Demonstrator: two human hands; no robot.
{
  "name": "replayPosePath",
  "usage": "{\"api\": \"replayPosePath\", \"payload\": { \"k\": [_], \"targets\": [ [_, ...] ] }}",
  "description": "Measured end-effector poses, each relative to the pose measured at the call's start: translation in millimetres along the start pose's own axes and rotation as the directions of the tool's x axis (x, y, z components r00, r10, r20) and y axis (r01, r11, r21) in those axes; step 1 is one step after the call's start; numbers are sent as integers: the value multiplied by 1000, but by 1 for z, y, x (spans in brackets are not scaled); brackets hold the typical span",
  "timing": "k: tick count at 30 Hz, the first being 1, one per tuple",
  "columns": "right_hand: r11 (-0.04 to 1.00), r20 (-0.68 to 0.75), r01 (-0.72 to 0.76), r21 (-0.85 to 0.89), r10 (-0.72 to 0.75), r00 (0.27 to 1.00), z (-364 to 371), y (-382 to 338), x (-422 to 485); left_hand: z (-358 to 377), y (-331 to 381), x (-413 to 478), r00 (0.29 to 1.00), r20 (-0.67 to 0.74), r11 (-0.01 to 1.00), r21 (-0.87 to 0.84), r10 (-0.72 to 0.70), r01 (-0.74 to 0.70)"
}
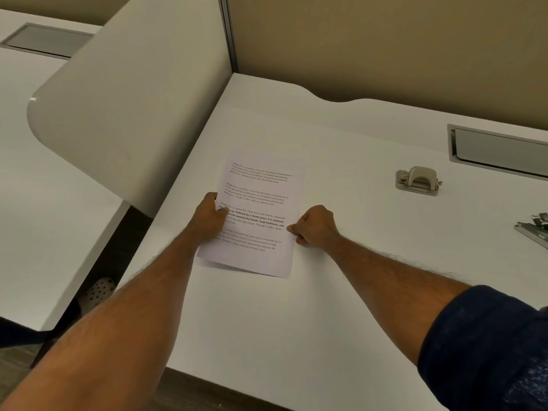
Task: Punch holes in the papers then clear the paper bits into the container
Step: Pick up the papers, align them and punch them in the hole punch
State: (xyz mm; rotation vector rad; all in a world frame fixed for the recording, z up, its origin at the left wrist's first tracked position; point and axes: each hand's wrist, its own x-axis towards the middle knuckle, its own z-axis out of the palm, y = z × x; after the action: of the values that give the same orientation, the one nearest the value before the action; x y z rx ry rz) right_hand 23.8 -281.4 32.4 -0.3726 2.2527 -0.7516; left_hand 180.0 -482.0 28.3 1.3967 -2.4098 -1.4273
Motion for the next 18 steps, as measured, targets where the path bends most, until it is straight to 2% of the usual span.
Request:
{"api": "replayPosePath", "payload": {
  "k": [4,7,12,15,18],
  "targets": [
    [972,8,52,227,-56,998,-7,13,-9,0,-10,-6,999,21,995,-86,45,-43],
    [957,-51,100,274,-89,995,-10,25,-15,0,-14,-10,999,26,988,-153,38,-34],
    [905,-47,39,423,-21,999,-14,33,-22,8,-14,-17,999,36,975,-223,32,-23],
    [872,32,15,490,-36,999,-19,30,-31,15,-7,-22,997,57,961,-274,45,-28],
    [756,157,-82,649,-27,987,-28,30,-42,26,4,-30,994,82,955,-294,73,-45]
  ]
}}
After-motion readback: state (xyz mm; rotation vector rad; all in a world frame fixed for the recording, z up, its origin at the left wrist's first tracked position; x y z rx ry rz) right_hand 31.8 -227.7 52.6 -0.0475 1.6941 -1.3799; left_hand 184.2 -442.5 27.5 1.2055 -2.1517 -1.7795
